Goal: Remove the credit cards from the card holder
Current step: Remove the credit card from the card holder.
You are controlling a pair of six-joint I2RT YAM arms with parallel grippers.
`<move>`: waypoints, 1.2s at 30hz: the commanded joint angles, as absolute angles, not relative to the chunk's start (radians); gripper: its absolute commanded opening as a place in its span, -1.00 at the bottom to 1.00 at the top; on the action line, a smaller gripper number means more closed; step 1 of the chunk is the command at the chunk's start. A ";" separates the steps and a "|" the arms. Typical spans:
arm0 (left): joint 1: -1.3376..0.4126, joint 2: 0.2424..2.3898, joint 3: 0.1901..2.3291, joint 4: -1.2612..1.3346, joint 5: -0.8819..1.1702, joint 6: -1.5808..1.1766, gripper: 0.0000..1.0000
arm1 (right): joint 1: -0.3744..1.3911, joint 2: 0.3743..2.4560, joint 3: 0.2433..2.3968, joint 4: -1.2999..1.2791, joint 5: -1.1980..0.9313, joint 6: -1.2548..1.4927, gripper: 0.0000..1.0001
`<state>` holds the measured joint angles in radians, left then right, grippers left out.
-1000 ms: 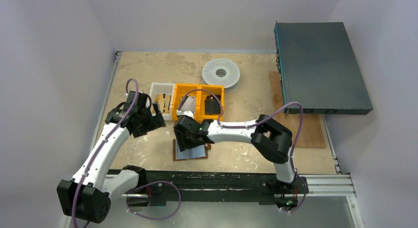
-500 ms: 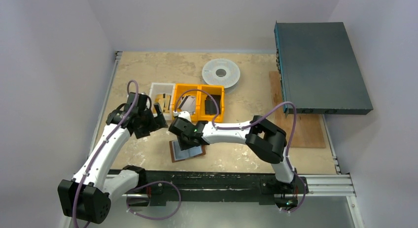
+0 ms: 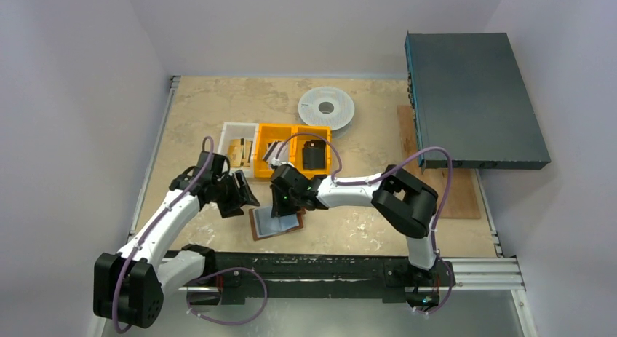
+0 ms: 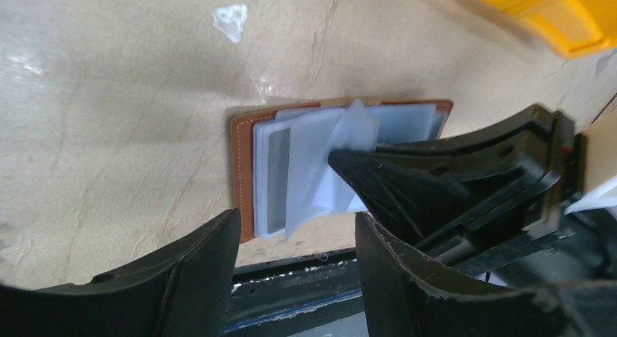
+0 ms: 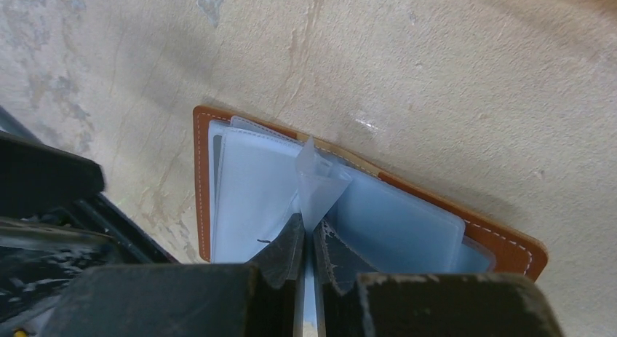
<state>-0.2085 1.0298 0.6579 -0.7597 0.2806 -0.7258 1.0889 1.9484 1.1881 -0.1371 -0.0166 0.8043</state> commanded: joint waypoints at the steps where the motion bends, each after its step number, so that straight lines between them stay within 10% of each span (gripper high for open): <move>1: -0.247 1.037 0.615 -0.665 0.341 -0.774 0.13 | 1.067 2.005 1.106 -0.151 -0.060 0.800 -0.95; 25: -0.383 1.175 0.509 -0.511 0.307 -0.883 -0.58 | 1.030 1.978 1.035 -0.071 -0.120 0.796 -0.96; 30: -0.383 1.163 0.512 -0.523 0.290 -0.884 -1.00 | 1.030 1.924 1.034 -0.063 -0.119 0.785 -0.73; 36: -0.382 1.134 0.523 -0.548 0.277 -0.883 -1.00 | 1.031 1.819 1.069 -0.115 -0.084 0.757 -0.35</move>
<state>-0.3763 1.1671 0.5110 -0.5404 0.2996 -0.8776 1.0283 1.8908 1.0729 -0.0006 -0.1593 0.8078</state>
